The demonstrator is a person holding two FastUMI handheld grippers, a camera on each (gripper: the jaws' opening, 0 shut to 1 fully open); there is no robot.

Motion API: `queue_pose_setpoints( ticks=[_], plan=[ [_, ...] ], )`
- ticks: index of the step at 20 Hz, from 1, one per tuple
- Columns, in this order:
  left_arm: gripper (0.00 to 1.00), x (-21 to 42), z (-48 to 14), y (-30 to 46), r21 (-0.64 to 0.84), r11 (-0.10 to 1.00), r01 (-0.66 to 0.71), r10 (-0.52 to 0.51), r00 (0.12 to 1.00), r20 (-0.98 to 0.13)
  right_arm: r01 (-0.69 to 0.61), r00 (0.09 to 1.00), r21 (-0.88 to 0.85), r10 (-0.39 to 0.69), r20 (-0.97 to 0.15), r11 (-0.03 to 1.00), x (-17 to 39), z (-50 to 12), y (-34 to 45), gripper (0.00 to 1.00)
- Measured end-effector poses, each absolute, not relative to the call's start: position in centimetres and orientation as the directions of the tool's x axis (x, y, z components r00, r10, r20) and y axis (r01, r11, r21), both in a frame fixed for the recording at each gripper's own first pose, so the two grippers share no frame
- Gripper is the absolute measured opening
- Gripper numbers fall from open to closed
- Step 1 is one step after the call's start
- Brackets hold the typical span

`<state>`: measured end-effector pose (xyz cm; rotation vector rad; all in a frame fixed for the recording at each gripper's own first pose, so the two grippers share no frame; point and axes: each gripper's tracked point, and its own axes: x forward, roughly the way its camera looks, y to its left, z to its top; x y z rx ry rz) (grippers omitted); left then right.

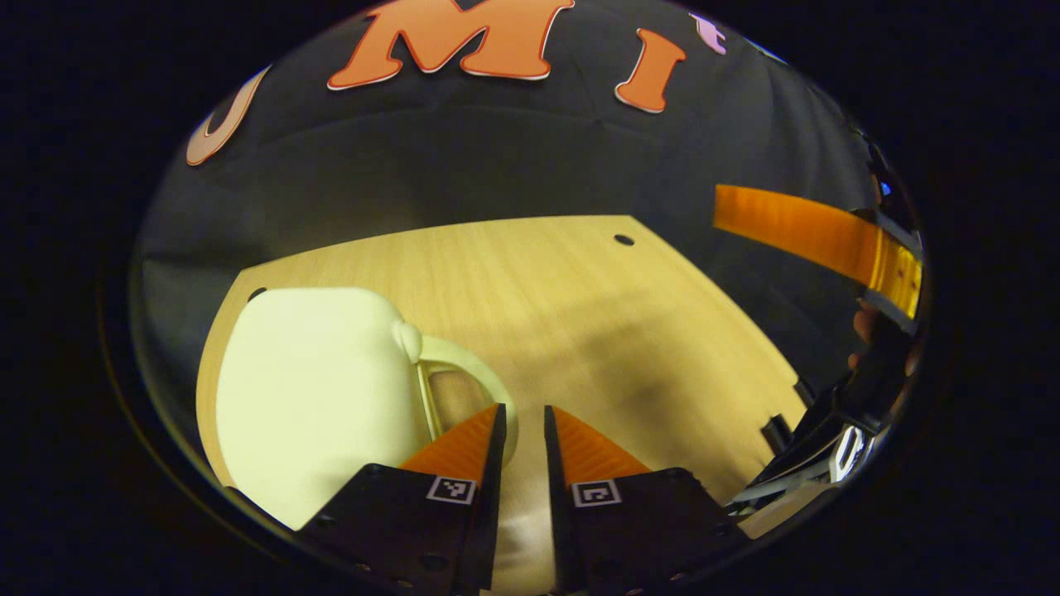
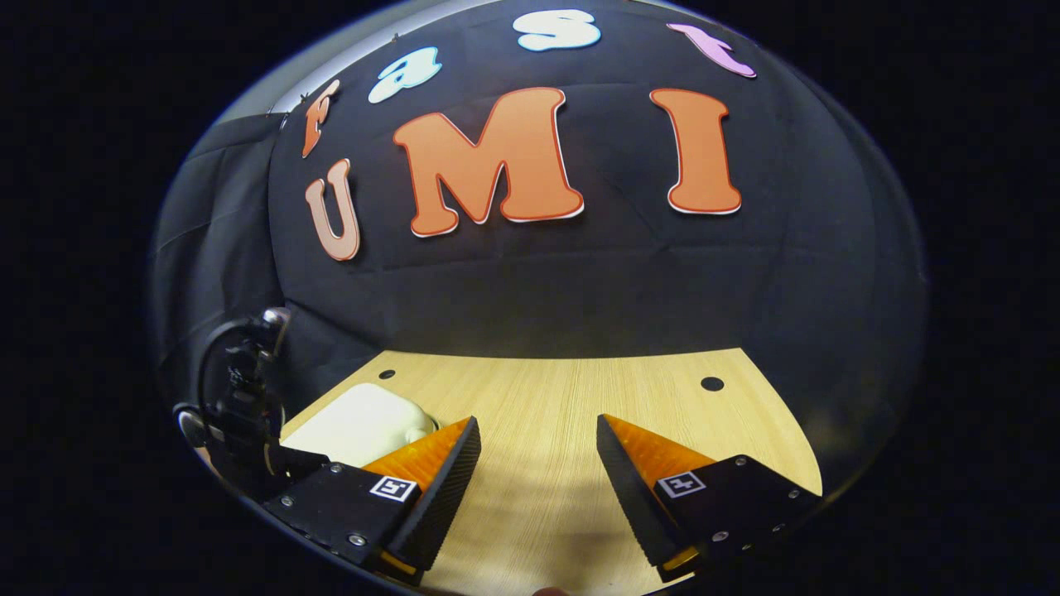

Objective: First open the suitcase, pack the skin care products into it, and then close the suitcase.

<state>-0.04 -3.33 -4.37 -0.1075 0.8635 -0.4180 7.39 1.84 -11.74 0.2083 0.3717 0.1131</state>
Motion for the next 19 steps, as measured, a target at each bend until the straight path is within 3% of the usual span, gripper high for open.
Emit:
queue_pose_setpoints(
  ticks=[1,2,3,5,7,14,19],
  plan=[
    [0.36,0.4,-3.4,-3.4,-0.25,0.919,0.306,-0.39,0.601,-0.698,-0.068,0.931,0.22,0.141,-0.336,0.973,7.5,-11.1,1.7,0.9],
    [0.53,0.9,-2.3,-3.7,-0.242,0.922,0.301,-0.383,0.63,-0.675,-0.067,0.935,0.219,0.138,-0.327,0.973,7.5,-10.7,1.5,0.9],
    [0.62,1.6,-1.1,-3.8,-0.239,0.925,0.295,-0.378,0.665,-0.644,-0.067,0.94,0.213,0.133,-0.314,0.975,7.4,-10.1,1.3,0.9],
    [0.69,3.1,2.0,-3.3,-0.232,0.929,0.289,-0.371,0.733,-0.57,-0.057,0.954,0.184,0.108,-0.28,0.981,7.5,-8.8,0.9,0.9],
    [1.0,4.2,4.3,-2.4,-0.193,0.945,0.263,-0.326,0.799,-0.506,-0.054,0.966,0.153,0.09,-0.24,0.987,7.5,-7.2,0.7,0.9],
    [0.98,5.6,9.9,0.4,-0.134,0.98,0.146,-0.176,0.953,-0.248,-0.054,0.997,0.033,0.056,-0.062,0.998,6.7,-1.1,0.2,0.9],
    [0.98,6.0,12.4,1.7,-0.094,0.994,0.063,-0.072,0.992,-0.099,-0.067,0.998,0.022,0.066,0.022,0.998,6.2,1.3,1.0,0.9]
  ],
)
